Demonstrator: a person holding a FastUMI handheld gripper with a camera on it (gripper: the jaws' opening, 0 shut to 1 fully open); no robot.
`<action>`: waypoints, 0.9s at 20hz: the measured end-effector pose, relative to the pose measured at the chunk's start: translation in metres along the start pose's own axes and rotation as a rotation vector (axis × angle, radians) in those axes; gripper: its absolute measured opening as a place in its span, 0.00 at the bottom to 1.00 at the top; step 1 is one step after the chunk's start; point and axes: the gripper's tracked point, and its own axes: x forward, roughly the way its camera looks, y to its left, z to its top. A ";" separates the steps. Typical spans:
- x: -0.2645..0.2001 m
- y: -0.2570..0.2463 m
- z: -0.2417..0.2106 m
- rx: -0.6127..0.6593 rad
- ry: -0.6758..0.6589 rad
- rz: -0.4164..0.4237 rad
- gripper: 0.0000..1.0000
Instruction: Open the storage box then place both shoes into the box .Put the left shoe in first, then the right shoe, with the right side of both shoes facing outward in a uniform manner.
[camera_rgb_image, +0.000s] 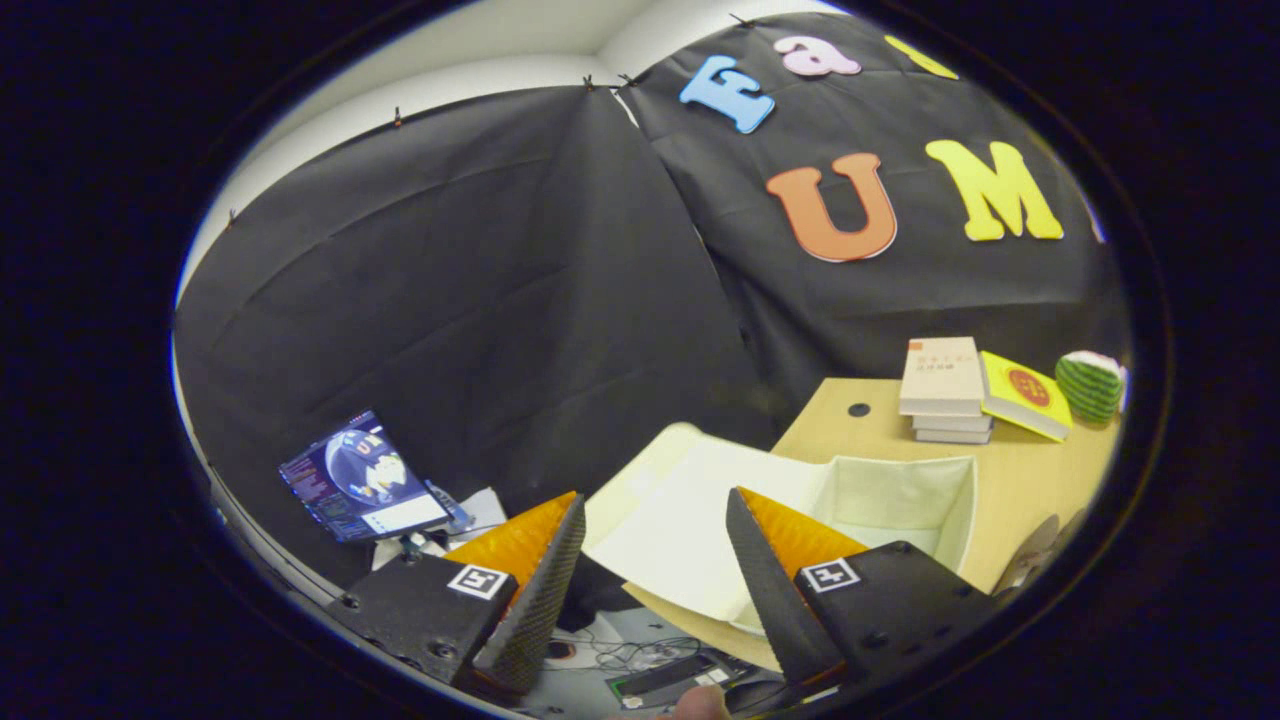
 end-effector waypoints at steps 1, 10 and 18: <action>-0.005 -0.003 0.000 -0.023 -0.009 -0.022 0.91; -0.073 -0.059 0.025 -0.216 -0.105 -0.279 0.99; -0.149 -0.182 -0.024 -0.150 0.103 -0.496 1.00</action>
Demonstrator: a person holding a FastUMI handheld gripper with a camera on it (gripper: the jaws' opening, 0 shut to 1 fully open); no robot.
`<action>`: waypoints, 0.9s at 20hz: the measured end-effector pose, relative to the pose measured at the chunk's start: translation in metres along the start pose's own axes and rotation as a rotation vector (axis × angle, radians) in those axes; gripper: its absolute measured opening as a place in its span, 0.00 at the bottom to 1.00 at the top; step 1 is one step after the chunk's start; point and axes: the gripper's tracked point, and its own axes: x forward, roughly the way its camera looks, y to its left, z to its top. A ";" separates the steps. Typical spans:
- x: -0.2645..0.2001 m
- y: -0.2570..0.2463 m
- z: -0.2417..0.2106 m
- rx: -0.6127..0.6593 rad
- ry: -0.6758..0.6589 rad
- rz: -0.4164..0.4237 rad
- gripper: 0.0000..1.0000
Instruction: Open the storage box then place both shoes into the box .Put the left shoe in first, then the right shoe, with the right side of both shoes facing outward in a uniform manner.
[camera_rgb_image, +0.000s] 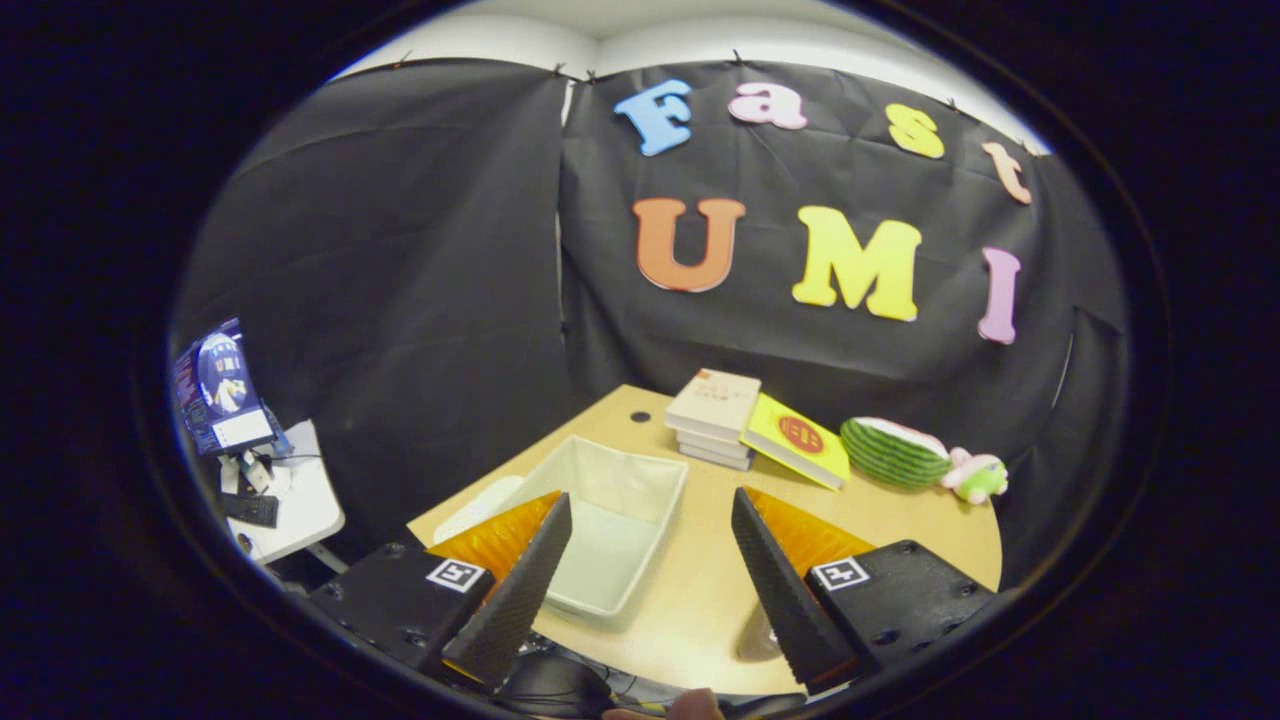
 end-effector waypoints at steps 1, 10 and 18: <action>0.001 -0.018 -0.015 0.031 0.049 -0.014 1.00; 0.052 -0.145 -0.129 0.386 0.395 -0.106 1.00; 0.103 -0.169 -0.210 0.486 0.588 -0.117 0.86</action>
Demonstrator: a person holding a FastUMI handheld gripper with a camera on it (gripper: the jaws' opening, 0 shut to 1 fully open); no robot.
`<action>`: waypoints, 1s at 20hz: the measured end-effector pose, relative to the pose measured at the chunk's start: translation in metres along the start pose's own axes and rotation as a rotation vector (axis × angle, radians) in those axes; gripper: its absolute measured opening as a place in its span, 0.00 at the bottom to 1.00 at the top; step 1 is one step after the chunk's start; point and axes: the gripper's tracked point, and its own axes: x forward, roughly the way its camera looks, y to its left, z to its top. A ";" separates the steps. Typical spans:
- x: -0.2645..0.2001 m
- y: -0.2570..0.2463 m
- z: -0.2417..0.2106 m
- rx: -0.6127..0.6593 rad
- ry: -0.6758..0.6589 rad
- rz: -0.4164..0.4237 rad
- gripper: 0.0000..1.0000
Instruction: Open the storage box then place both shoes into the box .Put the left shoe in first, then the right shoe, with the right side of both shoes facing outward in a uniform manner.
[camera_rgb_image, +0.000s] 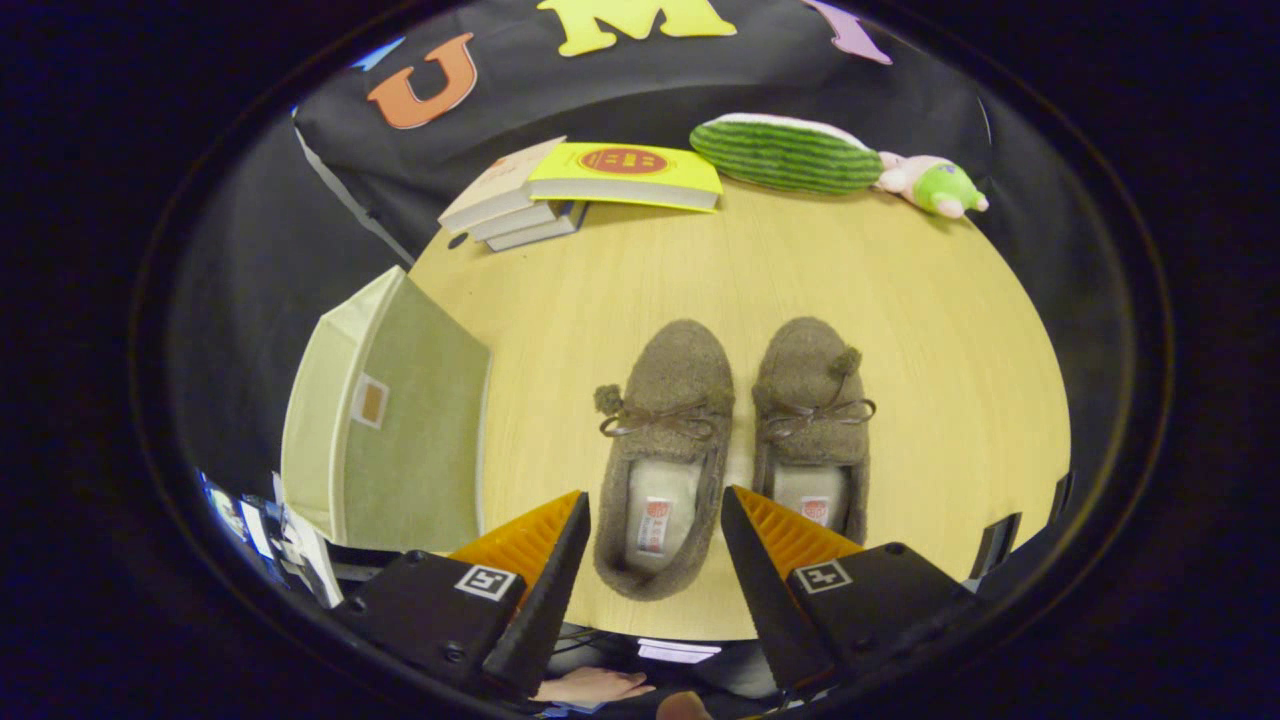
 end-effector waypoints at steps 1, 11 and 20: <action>0.007 -0.003 -0.001 0.014 0.013 -0.001 0.83; 0.044 -0.022 -0.011 0.175 0.100 0.018 0.43; 0.021 0.000 -0.012 0.408 0.068 0.134 0.06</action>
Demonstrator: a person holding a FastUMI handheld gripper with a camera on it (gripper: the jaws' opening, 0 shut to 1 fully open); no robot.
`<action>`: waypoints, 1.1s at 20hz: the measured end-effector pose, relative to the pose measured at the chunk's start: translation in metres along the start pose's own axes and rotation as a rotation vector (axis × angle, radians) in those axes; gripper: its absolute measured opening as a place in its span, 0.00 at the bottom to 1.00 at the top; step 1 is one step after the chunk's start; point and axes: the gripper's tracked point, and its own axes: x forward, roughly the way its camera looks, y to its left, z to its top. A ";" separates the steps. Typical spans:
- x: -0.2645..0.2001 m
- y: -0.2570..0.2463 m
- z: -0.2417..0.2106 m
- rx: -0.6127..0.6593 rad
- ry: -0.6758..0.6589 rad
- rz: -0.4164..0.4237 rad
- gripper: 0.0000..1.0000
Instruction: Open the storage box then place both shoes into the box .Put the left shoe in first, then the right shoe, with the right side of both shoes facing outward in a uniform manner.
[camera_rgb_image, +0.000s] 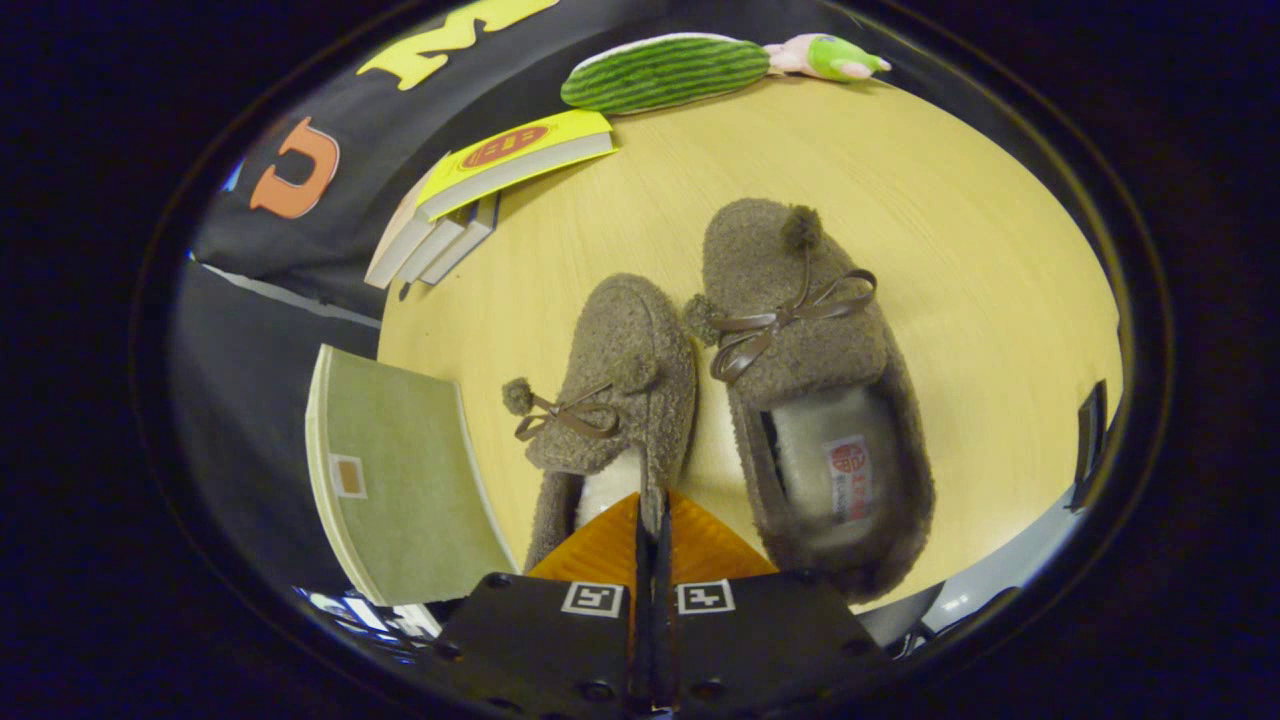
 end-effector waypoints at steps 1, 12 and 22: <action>-0.009 0.008 -0.004 0.012 -0.004 0.020 0.06; -0.147 0.206 -0.031 -0.175 -0.192 0.263 0.06; -0.077 0.324 -0.086 -0.214 -0.164 0.235 0.06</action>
